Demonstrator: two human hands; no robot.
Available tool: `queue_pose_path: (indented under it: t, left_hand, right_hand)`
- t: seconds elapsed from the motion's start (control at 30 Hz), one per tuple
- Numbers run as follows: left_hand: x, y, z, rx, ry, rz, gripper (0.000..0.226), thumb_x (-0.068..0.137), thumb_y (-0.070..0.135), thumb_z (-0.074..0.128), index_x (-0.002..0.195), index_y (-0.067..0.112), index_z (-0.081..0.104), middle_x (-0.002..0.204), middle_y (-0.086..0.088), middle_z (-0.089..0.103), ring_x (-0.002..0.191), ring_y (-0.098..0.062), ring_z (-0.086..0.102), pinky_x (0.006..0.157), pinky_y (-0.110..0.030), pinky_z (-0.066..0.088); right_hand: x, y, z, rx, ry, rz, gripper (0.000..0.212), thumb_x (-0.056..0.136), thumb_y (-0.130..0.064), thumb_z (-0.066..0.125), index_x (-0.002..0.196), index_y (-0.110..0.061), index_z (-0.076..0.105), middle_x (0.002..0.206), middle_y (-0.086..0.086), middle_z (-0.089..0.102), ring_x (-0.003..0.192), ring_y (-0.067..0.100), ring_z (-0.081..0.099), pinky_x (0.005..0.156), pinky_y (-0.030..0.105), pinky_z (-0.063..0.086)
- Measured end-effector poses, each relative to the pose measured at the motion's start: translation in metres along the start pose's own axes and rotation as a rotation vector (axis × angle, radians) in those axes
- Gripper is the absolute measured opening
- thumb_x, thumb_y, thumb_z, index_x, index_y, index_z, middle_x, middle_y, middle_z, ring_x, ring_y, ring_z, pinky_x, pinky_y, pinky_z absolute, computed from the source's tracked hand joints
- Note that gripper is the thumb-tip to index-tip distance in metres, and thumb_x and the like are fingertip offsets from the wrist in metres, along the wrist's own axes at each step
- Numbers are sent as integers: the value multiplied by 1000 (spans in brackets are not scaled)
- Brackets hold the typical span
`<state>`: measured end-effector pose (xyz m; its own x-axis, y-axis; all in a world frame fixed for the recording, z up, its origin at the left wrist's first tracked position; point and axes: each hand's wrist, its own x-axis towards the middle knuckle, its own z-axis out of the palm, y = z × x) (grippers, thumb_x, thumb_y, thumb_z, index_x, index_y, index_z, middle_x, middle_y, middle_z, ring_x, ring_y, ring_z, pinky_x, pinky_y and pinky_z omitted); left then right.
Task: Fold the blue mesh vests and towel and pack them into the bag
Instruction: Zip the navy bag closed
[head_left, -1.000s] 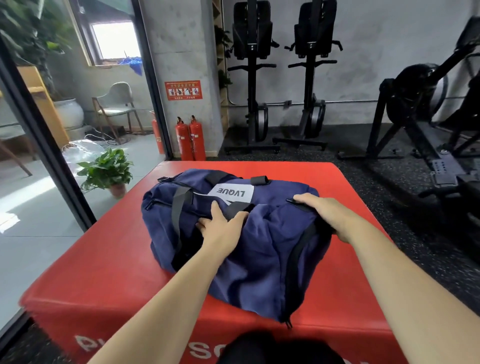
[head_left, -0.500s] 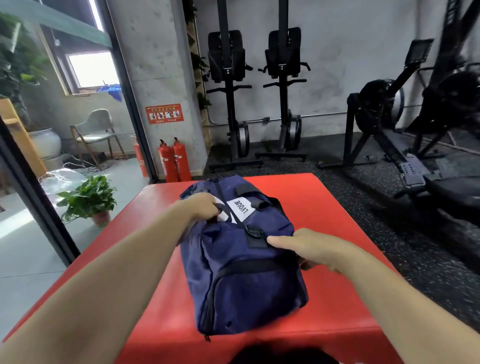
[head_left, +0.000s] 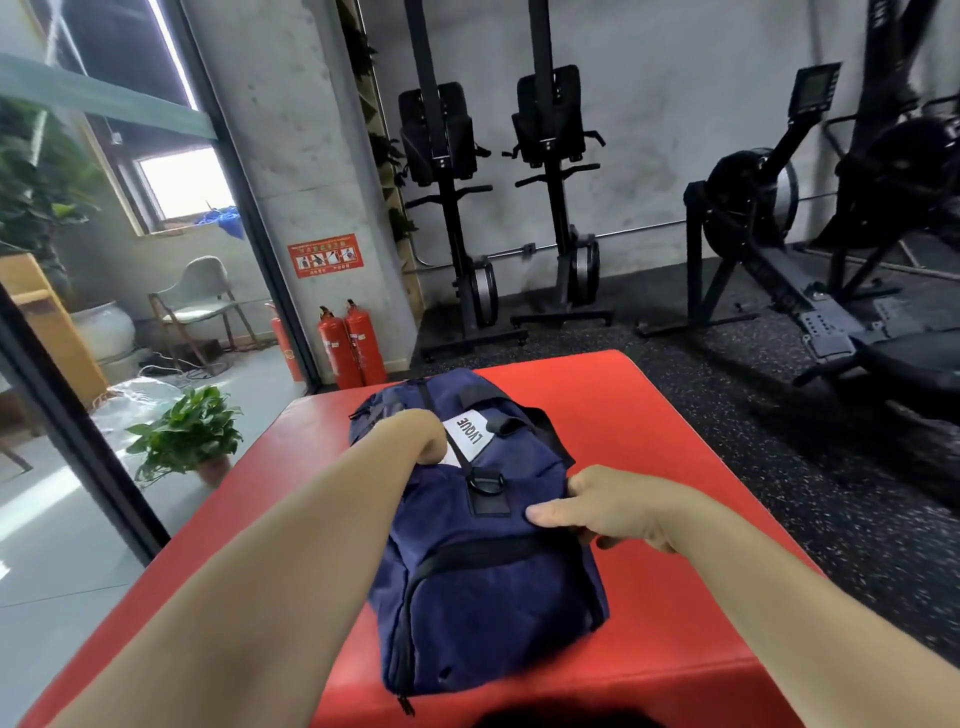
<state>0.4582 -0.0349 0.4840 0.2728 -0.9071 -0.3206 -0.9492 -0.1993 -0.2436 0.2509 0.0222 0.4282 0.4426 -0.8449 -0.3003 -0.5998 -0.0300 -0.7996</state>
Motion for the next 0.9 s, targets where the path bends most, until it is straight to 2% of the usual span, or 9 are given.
queue_pose_path:
  t: [0.13, 0.23, 0.37, 0.43, 0.5, 0.6, 0.67, 0.77, 0.9]
  left_hand:
    - [-18, 16, -16, -191, 2, 45, 30, 101, 13, 40, 118, -1, 61, 119, -16, 62, 98, -31, 59, 81, -34, 46]
    - [-35, 37, -28, -606, -169, 42, 64, 102, 54, 34, 147, 9, 37, 146, -17, 42, 133, -39, 42, 93, -37, 36]
    - [-17, 67, -25, -569, -305, 73, 87, 87, 68, 52, 154, 22, 22, 159, -10, 25, 144, -35, 28, 108, -41, 32]
    - [11, 72, -13, -388, -305, 18, 87, 61, 61, 69, 136, 23, 45, 134, -10, 52, 125, -37, 48, 106, -44, 37]
    - [24, 66, -10, -304, -255, 20, 54, 76, 36, 63, 119, 5, 52, 94, -12, 58, 88, -27, 55, 91, -35, 40]
    - [10, 54, -13, -292, -187, 48, 16, 99, 8, 45, 98, -2, 56, 75, -13, 48, 63, -24, 44, 64, -32, 42]
    - [8, 46, -10, -357, -193, 30, 24, 103, 14, 42, 92, -3, 55, 83, -11, 54, 70, -27, 52, 60, -33, 46]
    - [5, 36, -8, -573, -58, -13, 43, 99, 27, 58, 132, 0, 50, 123, -8, 56, 114, -30, 56, 94, -36, 47]
    - [17, 21, -13, -855, 100, -25, 43, 85, 22, 76, 118, 0, 60, 91, -13, 60, 78, -25, 57, 72, -30, 49]
  right_hand:
    - [6, -1, 1, -61, 35, -42, 44, 84, -52, 66, 102, -12, 67, 102, -2, 66, 91, 15, 61, 82, 29, 49]
    - [1, -12, 2, -190, 20, -35, 36, 91, -51, 59, 79, -18, 50, 83, -7, 52, 74, 8, 50, 63, 22, 38]
    - [-2, -29, 8, -333, 24, -35, 40, 96, -48, 50, 85, -10, 51, 80, 6, 53, 75, 23, 50, 57, 28, 34]
    - [-5, -32, 9, -380, 19, -37, 40, 99, -45, 46, 83, -9, 49, 73, 5, 49, 70, 23, 48, 53, 27, 31]
    - [-10, -32, 11, -421, 29, -55, 39, 101, -43, 41, 75, -15, 42, 76, 4, 48, 71, 23, 47, 56, 28, 32]
    - [-10, -28, 23, -469, 66, -58, 41, 104, -42, 33, 120, -8, 48, 123, 15, 56, 112, 33, 52, 88, 38, 40]
    - [-11, -29, 38, -552, 133, -43, 60, 105, -39, 28, 153, -6, 13, 145, 17, 44, 130, 37, 43, 105, 47, 30]
    - [-12, -32, 55, -629, 203, -79, 62, 105, -32, 27, 155, -8, -1, 143, 17, 47, 129, 38, 45, 108, 52, 24]
    - [-13, -45, 70, -697, 211, -93, 72, 101, -22, 40, 155, -5, -5, 140, 19, 48, 126, 40, 46, 110, 55, 20]
